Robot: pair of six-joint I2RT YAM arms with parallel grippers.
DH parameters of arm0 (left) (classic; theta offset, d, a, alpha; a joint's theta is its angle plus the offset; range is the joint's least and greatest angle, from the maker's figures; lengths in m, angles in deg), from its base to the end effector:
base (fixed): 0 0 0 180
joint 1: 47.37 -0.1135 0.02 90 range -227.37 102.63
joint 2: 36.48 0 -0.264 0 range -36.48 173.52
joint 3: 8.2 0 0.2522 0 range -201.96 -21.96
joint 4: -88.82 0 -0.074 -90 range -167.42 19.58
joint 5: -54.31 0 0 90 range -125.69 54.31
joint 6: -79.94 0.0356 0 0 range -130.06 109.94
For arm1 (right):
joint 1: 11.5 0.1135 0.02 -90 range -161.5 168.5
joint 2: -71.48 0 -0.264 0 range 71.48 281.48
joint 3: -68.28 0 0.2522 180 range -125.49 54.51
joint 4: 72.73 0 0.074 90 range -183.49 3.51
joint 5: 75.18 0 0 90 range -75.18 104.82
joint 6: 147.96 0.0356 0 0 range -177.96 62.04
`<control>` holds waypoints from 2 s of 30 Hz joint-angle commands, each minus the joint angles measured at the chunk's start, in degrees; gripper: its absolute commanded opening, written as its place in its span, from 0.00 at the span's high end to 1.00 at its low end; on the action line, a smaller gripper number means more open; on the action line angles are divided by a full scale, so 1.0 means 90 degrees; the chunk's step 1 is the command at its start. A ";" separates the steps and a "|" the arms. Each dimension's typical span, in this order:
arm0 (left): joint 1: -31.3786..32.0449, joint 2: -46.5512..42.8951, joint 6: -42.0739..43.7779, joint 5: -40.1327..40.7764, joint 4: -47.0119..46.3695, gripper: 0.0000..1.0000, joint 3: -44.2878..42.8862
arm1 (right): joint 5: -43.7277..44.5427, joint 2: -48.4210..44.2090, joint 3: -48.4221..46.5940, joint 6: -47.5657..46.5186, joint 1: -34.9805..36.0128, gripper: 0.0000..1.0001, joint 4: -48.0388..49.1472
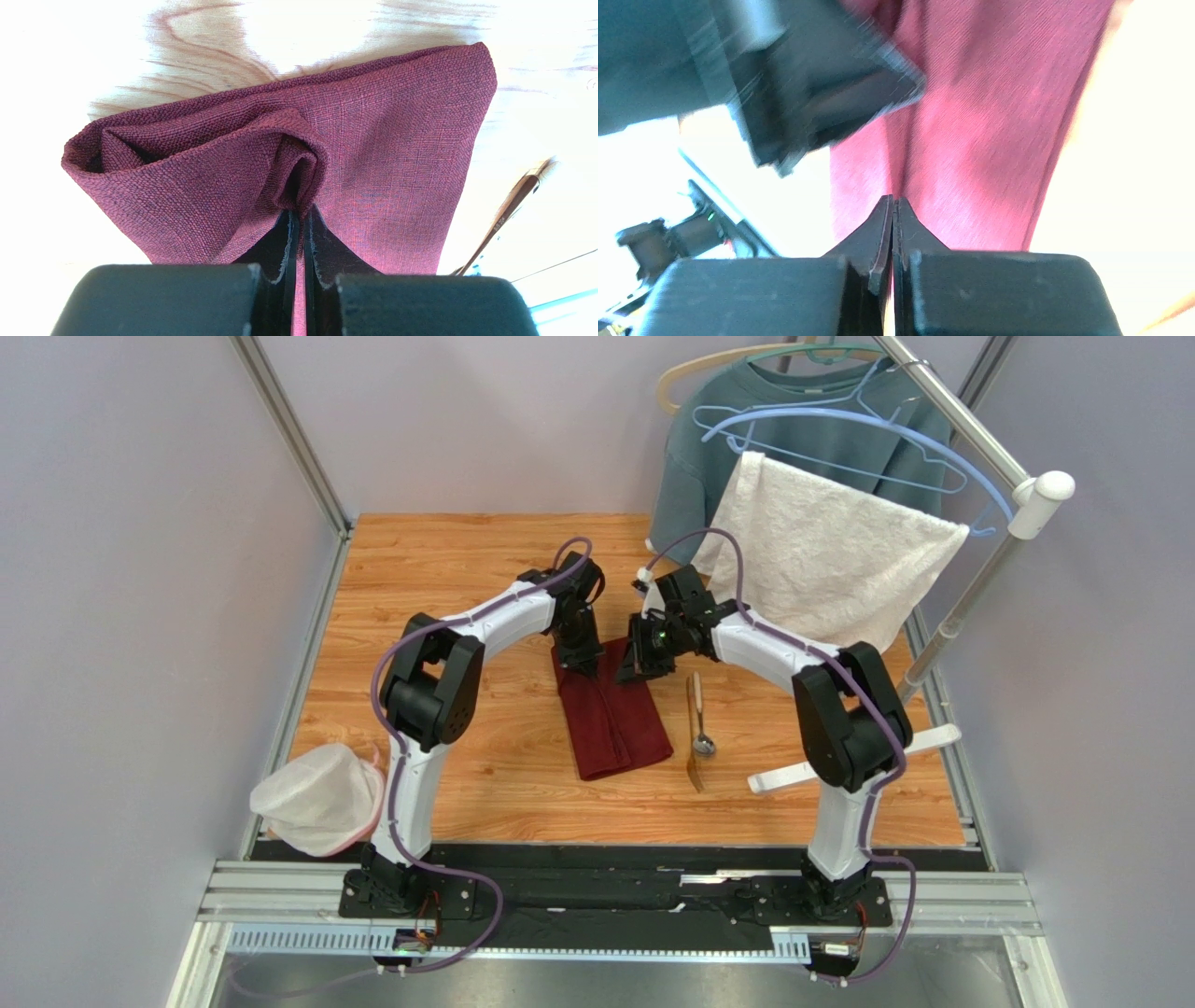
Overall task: Fold the napkin into a case and place the utensils inside
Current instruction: Fold the lower triangle-folded napkin at the center of the board.
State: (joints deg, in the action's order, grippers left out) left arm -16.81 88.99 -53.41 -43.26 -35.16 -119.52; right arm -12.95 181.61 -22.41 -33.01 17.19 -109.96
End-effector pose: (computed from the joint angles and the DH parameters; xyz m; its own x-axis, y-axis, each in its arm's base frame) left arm 0.3893 -0.2353 0.1640 -0.9614 -0.2226 -0.1616 -0.1616 0.9325 -0.3230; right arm 0.3488 0.2098 0.1893 -0.9385 -0.0881 -0.3340 -0.2796 0.7615 0.5847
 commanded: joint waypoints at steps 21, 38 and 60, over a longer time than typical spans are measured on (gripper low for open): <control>0.0051 -0.0112 0.0247 -0.0330 0.0383 0.73 -0.0664 | -0.0127 -0.0713 0.2160 -0.0165 0.0739 1.00 0.0956; -0.0691 -0.1305 0.0773 -0.0302 0.0460 0.87 0.0215 | -0.0401 -0.0810 0.2151 0.0011 0.0611 1.00 0.1132; -0.0838 -0.0064 0.0823 -0.0398 0.0461 0.98 -0.0703 | -0.0508 0.0829 -0.0358 0.0577 0.0221 1.00 0.1093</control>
State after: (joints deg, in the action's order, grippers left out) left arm -24.57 88.95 -45.74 -44.73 -29.79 -124.16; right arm -17.19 185.15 -20.66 -29.40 19.81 -101.43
